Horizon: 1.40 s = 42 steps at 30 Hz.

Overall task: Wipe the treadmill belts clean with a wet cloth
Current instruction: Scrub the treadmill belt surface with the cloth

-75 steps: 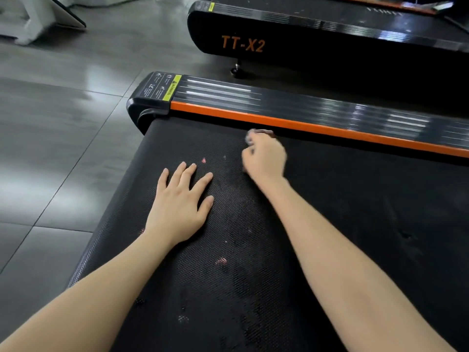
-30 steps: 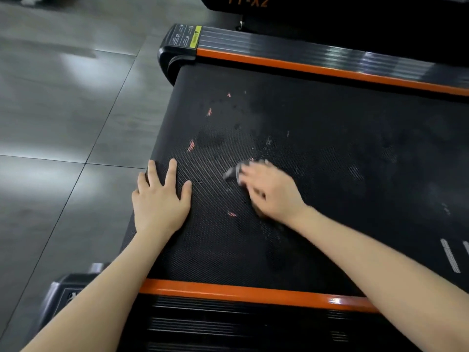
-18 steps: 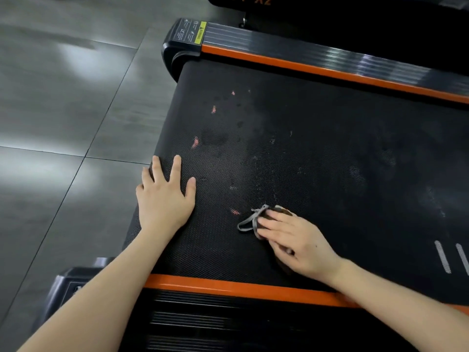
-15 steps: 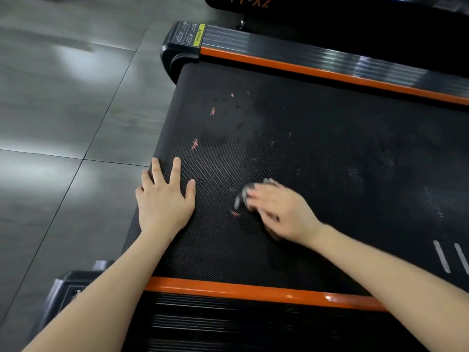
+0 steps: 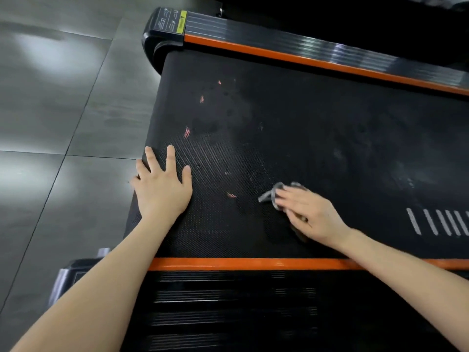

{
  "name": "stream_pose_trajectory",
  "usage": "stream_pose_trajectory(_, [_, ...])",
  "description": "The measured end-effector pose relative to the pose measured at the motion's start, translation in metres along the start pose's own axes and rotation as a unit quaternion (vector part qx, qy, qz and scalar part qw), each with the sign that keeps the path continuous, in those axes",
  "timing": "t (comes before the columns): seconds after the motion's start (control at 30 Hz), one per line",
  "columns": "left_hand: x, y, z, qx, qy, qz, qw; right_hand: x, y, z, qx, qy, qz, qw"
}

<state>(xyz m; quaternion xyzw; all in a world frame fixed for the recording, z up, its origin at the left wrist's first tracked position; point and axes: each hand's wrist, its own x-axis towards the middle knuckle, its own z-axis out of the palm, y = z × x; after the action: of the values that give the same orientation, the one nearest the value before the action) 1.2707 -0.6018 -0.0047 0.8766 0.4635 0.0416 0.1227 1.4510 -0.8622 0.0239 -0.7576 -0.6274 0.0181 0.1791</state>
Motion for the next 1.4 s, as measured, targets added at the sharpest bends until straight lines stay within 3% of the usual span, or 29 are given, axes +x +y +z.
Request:
stream_pose_trajectory(0.07, [0.0,-0.001,-0.001,-0.007,-0.001,-0.001,1.0,0.045,0.005,0.011,-0.018,0.048,0.072,0.996])
stream_pose_trajectory(0.17, [0.001,-0.002,-0.002,-0.02,-0.007,0.001,1.0,0.128,-0.005,0.029,-0.016,0.131,0.272,0.953])
stream_pose_trajectory(0.2, [0.002,-0.003,-0.002,-0.029,-0.008,0.002,1.0,0.145,-0.015,0.035,-0.014,0.148,0.298,0.943])
stream_pose_trajectory(0.23, [0.002,-0.004,-0.003,-0.043,-0.009,0.002,0.999,0.153,-0.03,0.043,-0.005,0.158,0.287,0.945])
stream_pose_trajectory(0.3, [0.003,-0.007,-0.003,-0.074,-0.005,0.0,0.997,0.143,-0.069,0.06,0.011,0.147,0.187,0.971])
stream_pose_trajectory(0.37, [0.003,-0.009,-0.004,-0.092,0.002,0.002,0.996,0.111,-0.099,0.067,0.026,0.09,0.083,0.992])
stream_pose_trajectory(0.43, [0.001,-0.011,-0.005,-0.092,0.004,0.01,0.996,0.081,-0.096,0.055,0.016,0.016,0.043,0.999])
stream_pose_trajectory(0.5, [0.0,-0.011,-0.005,-0.087,0.002,0.015,0.996,0.05,-0.066,0.036,-0.028,0.023,0.081,0.996])
stream_pose_trajectory(0.67, [0.0,-0.009,-0.004,-0.074,-0.004,0.022,0.997,0.008,-0.052,0.015,-0.052,0.099,0.35,0.93])
stream_pose_trajectory(0.77, [0.001,-0.01,-0.003,-0.089,-0.007,0.023,0.996,0.066,-0.091,0.048,-0.047,0.134,0.298,0.944])
stream_pose_trajectory(0.87, [0.002,-0.013,-0.001,-0.099,0.004,0.016,0.995,0.101,-0.113,0.069,-0.045,0.107,0.235,0.965])
stream_pose_trajectory(1.03, [0.001,-0.011,-0.003,-0.106,0.015,0.007,0.994,0.063,-0.083,0.037,-0.034,0.061,0.131,0.989])
stream_pose_trajectory(1.1, [0.001,-0.01,-0.002,-0.103,0.02,0.004,0.994,0.033,-0.058,0.025,-0.05,0.096,0.176,0.978])
stream_pose_trajectory(1.2, [0.002,-0.009,-0.001,-0.089,0.021,-0.003,0.996,-0.007,-0.022,0.001,-0.022,0.174,0.346,0.922])
stream_pose_trajectory(1.27, [0.001,-0.008,-0.002,-0.08,0.023,-0.005,0.997,-0.01,-0.006,-0.012,-0.001,0.167,0.416,0.894])
stream_pose_trajectory(1.4, [0.001,-0.004,-0.006,-0.067,0.012,-0.015,0.998,0.016,-0.014,-0.006,0.062,0.192,0.364,0.909])
